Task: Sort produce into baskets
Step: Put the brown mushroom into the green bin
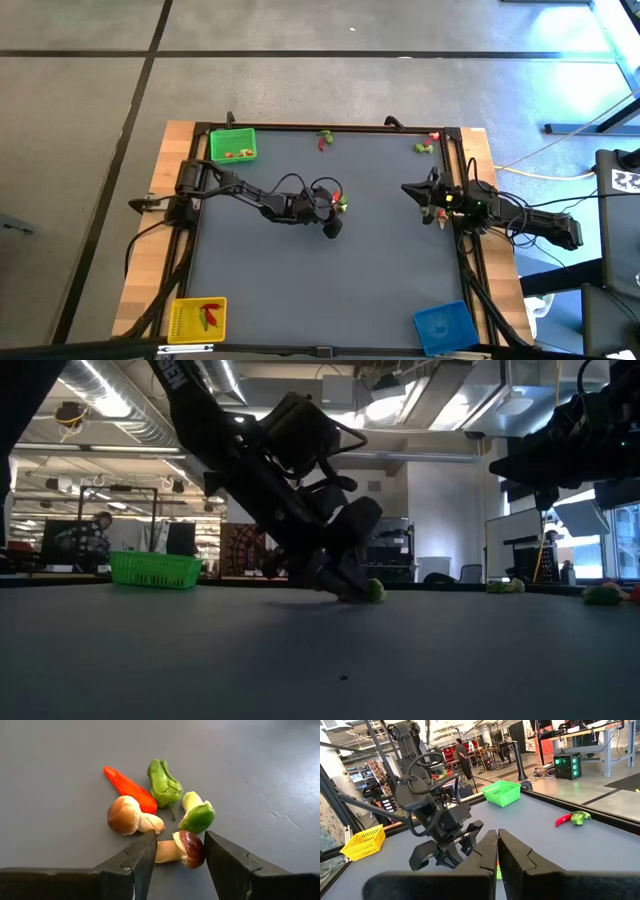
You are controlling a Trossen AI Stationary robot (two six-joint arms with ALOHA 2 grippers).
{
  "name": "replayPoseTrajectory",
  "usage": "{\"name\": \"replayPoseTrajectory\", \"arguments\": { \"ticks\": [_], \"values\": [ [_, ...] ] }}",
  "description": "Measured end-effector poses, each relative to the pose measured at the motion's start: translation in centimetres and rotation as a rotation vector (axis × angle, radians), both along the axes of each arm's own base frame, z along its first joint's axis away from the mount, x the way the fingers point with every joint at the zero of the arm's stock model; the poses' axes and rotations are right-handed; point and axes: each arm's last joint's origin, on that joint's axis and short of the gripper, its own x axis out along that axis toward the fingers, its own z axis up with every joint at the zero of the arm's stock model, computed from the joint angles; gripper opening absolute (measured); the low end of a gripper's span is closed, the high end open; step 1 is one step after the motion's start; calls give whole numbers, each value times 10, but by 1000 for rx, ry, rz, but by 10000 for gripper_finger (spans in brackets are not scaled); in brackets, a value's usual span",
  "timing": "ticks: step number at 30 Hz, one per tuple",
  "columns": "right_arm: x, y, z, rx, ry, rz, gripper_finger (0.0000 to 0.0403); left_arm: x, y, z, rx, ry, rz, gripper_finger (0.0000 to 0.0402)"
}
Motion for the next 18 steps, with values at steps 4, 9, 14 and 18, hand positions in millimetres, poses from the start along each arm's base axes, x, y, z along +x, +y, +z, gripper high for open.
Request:
{"name": "replayPoseTrajectory", "arguments": {
  "ticks": [4, 9, 14, 18],
  "values": [
    [0, 0, 0, -20, 5, -6, 17, 0, 0, 0, 29, 19, -30, 131],
    [0, 0, 0, -20, 6, -6, 17, 0, 0, 0, 38, 27, -44, 67],
    [0, 0, 0, -20, 6, -6, 17, -2, -1, 5, 71, 47, -81, 30],
    [0, 0, 0, -20, 7, -6, 17, -6, -1, 24, 80, 35, -92, 34]
  ]
}}
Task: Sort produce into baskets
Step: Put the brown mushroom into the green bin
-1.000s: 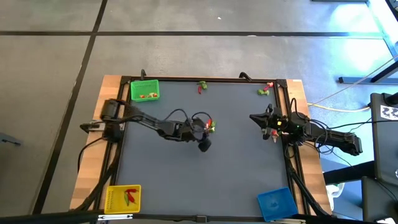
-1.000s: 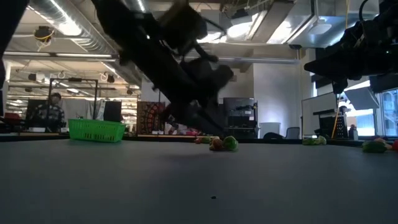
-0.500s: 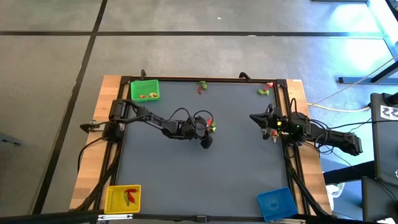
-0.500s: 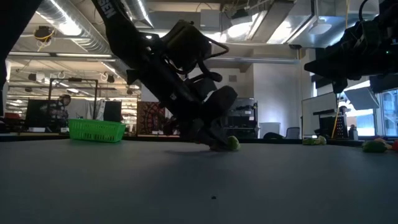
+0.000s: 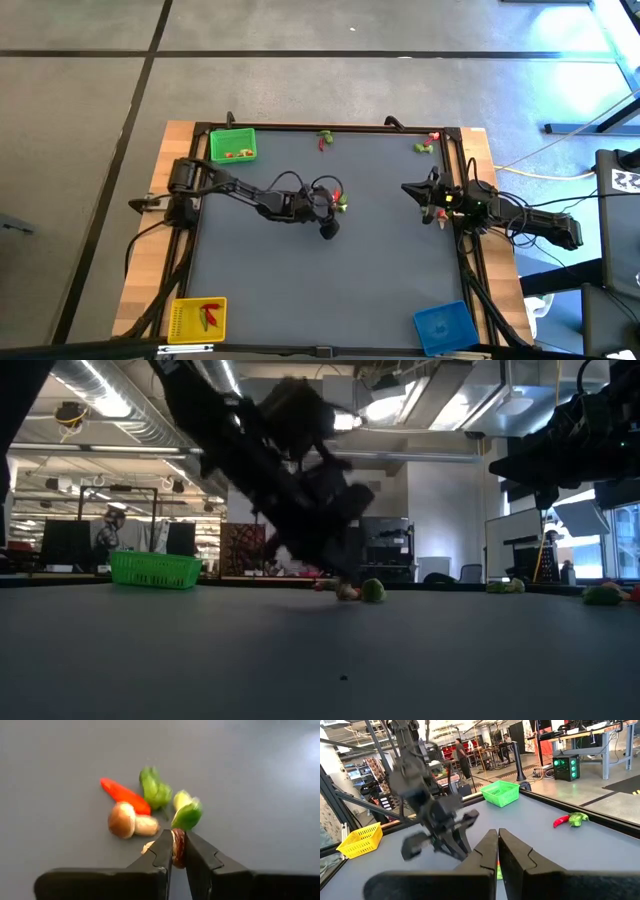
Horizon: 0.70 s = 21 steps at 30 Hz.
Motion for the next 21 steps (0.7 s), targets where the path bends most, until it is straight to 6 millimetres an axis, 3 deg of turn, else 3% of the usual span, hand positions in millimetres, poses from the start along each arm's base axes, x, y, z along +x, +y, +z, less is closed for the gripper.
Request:
{"name": "replayPoseTrajectory", "arguments": {
  "ticks": [6, 14, 21],
  "values": [
    [0, 0, 0, 0, 0, 0, 17, -17, 4, 41, 26, 21, 23, 48],
    [0, 0, 0, 0, 0, 0, 17, -61, 28, 98, 135, 96, 191, 49],
    [0, 0, 0, 0, 1, 0, 17, -102, 58, 117, 212, 266, 354, 56]
  ]
}}
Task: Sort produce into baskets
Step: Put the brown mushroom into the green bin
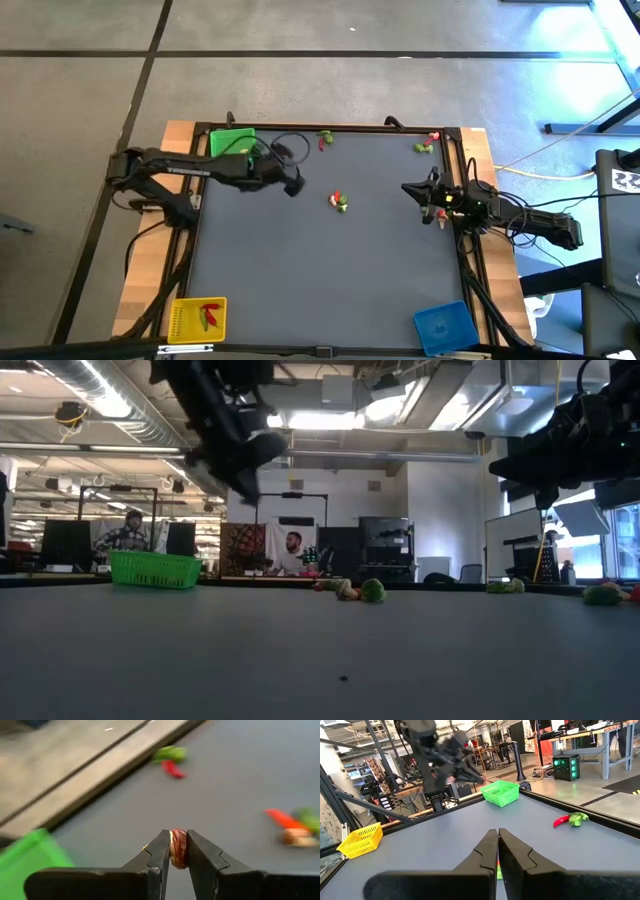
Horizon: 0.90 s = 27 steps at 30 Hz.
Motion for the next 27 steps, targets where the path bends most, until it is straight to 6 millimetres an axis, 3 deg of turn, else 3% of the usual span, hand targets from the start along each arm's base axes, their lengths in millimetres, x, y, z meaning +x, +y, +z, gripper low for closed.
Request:
{"name": "replayPoseTrajectory", "arguments": {
  "ticks": [6, 19, 27],
  "values": [
    [0, 0, 0, 0, 0, 1, 17, -31, 33, -5, -9, 155, 229, 54],
    [0, 0, 0, 0, -2, 0, 17, -76, 86, -31, -57, 210, 521, 74],
    [0, 0, 1, -2, -8, 0, 17, -81, 98, -31, -91, 168, 556, 140]
  ]
}}
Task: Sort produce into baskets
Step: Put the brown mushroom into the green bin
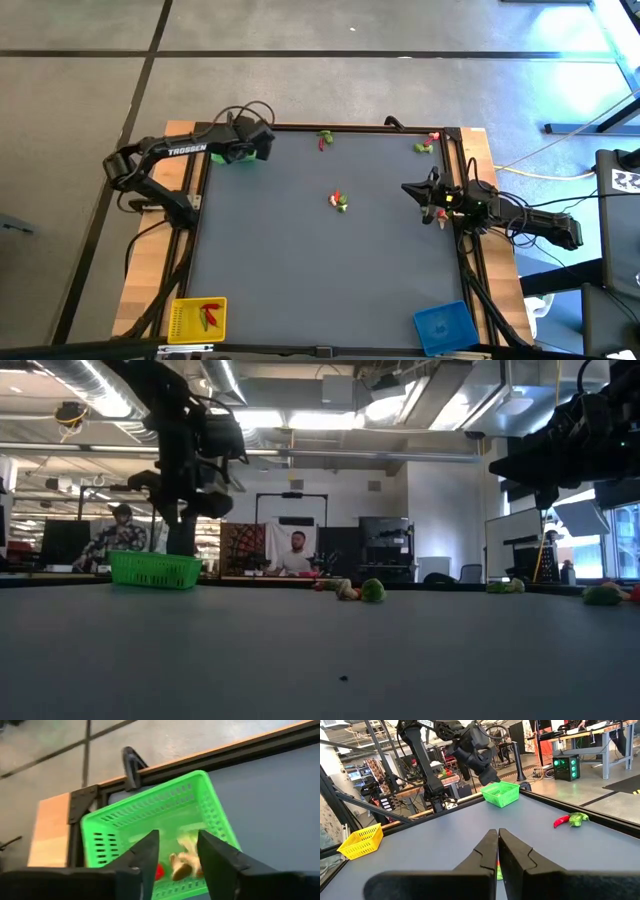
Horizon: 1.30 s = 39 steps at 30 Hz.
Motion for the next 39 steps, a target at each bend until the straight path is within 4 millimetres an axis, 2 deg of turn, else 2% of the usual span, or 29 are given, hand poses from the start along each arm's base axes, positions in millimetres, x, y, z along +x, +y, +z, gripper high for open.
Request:
{"name": "replayPoseTrajectory", "arguments": {
  "ticks": [6, 13, 18, 33, 39],
  "values": [
    [0, 0, 0, 0, -2, -1, 17, 10, -1, 1, -41, -121, -59, 175],
    [0, 0, 0, -1, -3, -1, 17, 48, -12, 12, -38, -411, -334, 177],
    [0, 0, 0, -1, -3, -1, 17, 70, -26, 22, 12, -563, -444, 177],
    [0, 0, 1, -1, -7, 0, 17, 97, -73, 32, 35, -680, -631, 177],
    [0, 0, 1, -1, -7, -1, 17, 112, -83, 21, 30, -698, -673, 177]
  ]
}}
